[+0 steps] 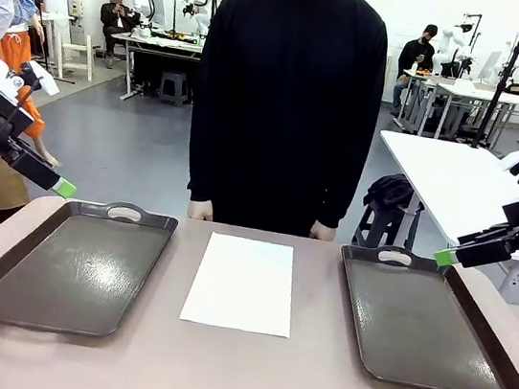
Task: Sort the A4 documents.
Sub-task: Receive the A4 Paper.
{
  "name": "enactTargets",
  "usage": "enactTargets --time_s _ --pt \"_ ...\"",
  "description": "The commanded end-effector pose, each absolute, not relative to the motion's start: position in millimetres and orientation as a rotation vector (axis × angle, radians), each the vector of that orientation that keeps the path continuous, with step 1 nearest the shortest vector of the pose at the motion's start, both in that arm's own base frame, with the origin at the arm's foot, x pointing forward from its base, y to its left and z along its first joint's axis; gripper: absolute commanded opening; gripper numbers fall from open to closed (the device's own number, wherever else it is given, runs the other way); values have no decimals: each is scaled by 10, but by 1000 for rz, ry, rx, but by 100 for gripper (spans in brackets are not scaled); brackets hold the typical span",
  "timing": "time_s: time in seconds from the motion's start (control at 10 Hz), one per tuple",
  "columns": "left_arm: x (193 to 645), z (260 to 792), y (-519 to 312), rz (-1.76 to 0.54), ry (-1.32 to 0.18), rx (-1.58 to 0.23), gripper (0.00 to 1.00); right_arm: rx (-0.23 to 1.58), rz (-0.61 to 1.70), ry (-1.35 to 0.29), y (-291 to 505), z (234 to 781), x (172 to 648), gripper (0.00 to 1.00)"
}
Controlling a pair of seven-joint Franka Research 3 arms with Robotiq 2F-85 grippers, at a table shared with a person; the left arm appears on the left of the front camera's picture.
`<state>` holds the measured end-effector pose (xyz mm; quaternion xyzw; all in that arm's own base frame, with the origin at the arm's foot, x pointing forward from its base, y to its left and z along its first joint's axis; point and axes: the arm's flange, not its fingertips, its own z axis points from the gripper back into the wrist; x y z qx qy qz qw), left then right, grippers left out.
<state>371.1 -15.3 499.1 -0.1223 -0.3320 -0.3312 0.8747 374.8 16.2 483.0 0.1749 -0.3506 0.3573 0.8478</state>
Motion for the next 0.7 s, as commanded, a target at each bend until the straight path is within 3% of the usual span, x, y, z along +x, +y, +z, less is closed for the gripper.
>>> enactTargets --time_s 0.0,0.6 --pt "3534 4778 -176 -707 -705 -300 100 388 767 -745 171 4756 3818 100" --pt "3708 4973 -187 -682 -688 -285 100 374 756 -731 175 4783 3768 100"
